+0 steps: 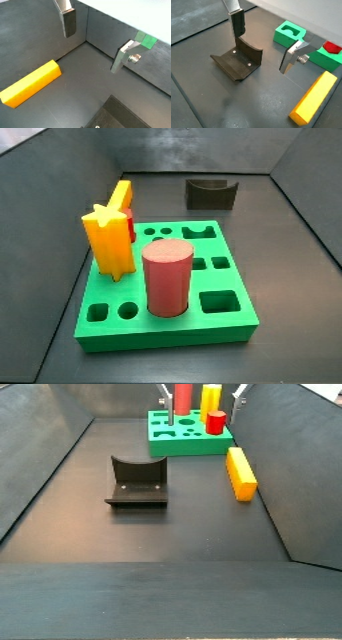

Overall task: Pick up the rectangle object. Move up. Place the rectangle object on the fixture. Regrasp the rectangle object. Move to above the board. Insert the rectangle object.
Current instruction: Pick up the rectangle object.

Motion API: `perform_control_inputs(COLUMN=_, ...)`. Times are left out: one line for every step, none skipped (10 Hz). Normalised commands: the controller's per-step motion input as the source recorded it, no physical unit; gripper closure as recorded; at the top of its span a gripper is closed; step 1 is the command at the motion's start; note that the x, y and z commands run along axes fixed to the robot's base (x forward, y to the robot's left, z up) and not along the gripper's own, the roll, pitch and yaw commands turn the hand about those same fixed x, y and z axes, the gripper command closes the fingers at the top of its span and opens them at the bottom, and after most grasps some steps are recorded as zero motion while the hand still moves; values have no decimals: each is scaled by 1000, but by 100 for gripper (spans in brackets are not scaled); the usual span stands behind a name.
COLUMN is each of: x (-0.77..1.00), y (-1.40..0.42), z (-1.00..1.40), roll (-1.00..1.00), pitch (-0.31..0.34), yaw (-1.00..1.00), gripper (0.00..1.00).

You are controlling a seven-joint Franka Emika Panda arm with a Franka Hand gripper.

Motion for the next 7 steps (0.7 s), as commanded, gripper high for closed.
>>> perform_control_inputs(x=-103, y=-6, z=0, roll=0, pitch=-66, yaw=49, gripper=0)
perform_control_inputs(x=0, y=0, z=0, roll=0, pitch=-20, yaw=0, gripper=0)
perform_control_inputs(x=0, y=0, z=0, roll=0, pitch=-6, yaw=0, gripper=0)
perform_control_inputs(x=-811, y=11, z=-140, roll=-37, pitch=-336, yaw=-177, gripper=0)
perform_control_inputs(x=-1000, y=0, z=-354, roll=-13, pitch=-260, yaw=-26, gripper=0)
perform_control_inputs(x=-1000, y=0, z=-317, roll=0, pitch=-251, yaw=0, gripper=0)
perform_control_inputs(x=-1000, y=-77, z=-446, roll=-24, pitch=-229, yaw=0, gripper=0)
